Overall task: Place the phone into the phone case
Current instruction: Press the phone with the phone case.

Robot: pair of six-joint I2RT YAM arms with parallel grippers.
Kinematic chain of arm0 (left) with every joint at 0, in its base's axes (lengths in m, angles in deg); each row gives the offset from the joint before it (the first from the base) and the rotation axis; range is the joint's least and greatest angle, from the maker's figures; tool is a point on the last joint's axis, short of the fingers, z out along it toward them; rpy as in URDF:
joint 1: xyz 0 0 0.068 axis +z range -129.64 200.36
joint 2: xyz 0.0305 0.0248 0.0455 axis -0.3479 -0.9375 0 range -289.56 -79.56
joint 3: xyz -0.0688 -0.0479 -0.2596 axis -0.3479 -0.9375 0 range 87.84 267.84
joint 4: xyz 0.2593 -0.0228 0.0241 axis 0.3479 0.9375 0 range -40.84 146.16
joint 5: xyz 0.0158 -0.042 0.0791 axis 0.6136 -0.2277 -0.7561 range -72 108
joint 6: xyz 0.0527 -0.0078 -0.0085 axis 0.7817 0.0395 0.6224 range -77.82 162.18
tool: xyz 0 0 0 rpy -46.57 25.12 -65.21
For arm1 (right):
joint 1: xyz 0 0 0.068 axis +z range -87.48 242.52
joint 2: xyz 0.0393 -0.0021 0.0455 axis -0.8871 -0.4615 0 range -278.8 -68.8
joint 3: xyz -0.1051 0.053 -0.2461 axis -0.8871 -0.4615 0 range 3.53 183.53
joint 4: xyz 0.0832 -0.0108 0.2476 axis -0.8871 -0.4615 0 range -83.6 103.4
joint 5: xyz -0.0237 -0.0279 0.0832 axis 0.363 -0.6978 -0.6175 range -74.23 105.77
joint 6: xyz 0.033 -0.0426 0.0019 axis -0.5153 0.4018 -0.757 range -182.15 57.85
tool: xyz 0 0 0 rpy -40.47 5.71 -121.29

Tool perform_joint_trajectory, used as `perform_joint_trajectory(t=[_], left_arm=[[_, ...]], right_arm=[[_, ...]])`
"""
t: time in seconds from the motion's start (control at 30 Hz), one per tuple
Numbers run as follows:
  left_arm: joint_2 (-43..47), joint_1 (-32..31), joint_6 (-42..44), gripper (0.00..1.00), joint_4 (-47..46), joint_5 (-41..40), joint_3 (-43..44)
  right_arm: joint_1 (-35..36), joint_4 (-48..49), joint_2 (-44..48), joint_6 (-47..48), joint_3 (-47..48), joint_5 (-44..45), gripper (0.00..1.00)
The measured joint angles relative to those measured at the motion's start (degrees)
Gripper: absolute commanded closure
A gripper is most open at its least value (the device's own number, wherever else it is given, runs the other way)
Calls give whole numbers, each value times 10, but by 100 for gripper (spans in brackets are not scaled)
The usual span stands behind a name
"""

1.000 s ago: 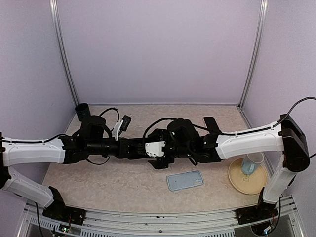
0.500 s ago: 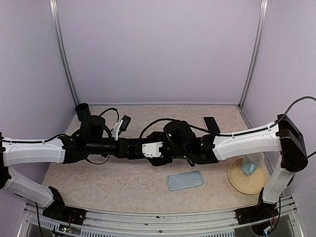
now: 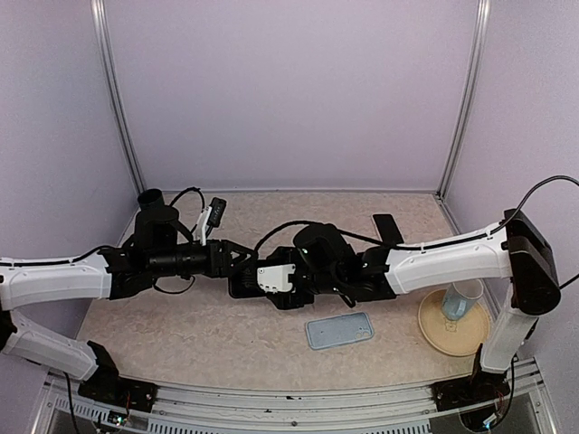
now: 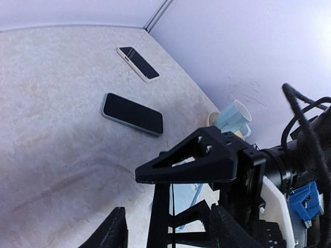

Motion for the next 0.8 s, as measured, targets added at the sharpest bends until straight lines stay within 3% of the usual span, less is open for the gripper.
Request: perform_joint_trajectory(t=[0.33, 0.8], left_arm=[[70, 27, -12, 26, -15, -42, -32], [96, 44, -51, 25, 10, -28, -46]], right_arm=[[-12, -35, -6, -49, 28, -22, 53], [-41, -56, -6, -97, 61, -8, 54]])
